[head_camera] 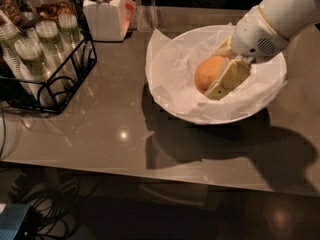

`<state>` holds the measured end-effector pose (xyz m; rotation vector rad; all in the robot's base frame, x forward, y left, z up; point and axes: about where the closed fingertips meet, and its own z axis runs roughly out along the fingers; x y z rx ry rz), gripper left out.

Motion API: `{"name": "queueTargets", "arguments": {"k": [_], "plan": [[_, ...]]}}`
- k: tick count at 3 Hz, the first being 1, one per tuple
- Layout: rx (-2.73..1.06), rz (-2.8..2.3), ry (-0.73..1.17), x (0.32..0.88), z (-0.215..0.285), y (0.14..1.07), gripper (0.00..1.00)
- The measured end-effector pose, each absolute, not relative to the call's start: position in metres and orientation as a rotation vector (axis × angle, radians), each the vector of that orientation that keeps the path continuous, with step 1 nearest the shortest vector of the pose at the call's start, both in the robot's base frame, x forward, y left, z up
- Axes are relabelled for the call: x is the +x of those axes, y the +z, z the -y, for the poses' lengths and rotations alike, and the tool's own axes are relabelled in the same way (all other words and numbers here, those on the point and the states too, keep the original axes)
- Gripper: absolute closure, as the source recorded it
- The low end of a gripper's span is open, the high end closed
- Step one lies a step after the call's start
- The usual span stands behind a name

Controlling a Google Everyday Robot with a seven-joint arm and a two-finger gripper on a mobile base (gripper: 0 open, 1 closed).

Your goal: Pick orange from white bowl

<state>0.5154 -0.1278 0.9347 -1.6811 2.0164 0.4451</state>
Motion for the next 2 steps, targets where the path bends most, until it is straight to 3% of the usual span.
{"name": "queueTargets", "arguments": {"k": [2], "plan": [[-1.651,-1.935,0.404,0.4986,0.1350,0.9610,1.00]]}}
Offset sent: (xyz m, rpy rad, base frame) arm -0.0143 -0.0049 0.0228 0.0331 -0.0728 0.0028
